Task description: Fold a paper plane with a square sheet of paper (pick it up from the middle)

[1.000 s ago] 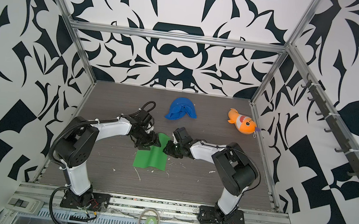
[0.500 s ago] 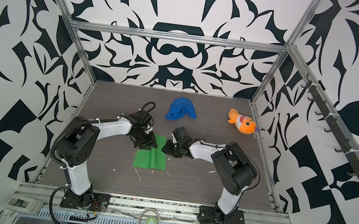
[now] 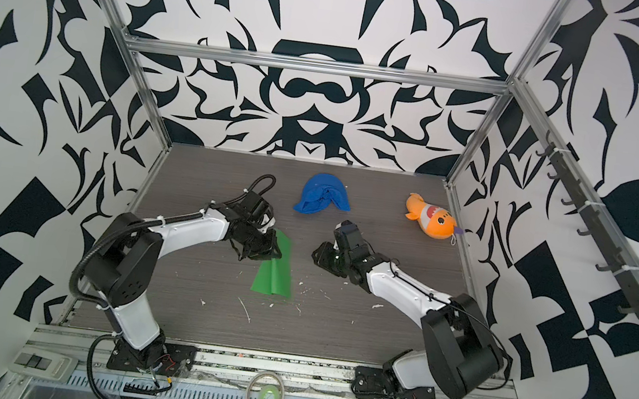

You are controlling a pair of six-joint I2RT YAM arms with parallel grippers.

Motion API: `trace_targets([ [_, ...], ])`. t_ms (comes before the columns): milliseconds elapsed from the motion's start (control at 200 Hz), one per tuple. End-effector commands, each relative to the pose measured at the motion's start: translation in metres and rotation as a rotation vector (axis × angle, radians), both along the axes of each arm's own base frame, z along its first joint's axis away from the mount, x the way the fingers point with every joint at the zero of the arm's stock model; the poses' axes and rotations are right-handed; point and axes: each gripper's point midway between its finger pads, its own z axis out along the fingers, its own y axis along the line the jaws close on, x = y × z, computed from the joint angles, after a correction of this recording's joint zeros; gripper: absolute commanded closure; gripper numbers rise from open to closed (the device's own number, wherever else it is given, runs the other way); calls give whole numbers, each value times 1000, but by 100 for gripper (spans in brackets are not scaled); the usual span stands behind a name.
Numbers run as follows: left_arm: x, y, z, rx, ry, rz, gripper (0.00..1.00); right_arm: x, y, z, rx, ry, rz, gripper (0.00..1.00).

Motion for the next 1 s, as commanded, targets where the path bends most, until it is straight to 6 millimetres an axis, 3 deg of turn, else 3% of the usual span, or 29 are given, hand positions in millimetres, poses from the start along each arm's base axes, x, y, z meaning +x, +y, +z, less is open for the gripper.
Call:
trace_targets([
  [0, 1, -28, 46, -182, -13, -9, 77, 3, -16, 16, -3, -32, -23, 56],
  [135, 1, -36, 50, -248, 29, -10, 75, 7, -16, 32, 38, -58, 21, 55],
  [275, 3, -22, 12, -204, 111, 16, 74, 5, -2, 31, 38, -30, 139, 53],
  [595, 1, 6, -43, 18, 131, -73, 68, 12, 34, -6, 0, 53, 293, 50],
  [995, 11, 19, -64, 129, 88, -98, 65, 16, 62, -47, -69, 115, 411, 49],
])
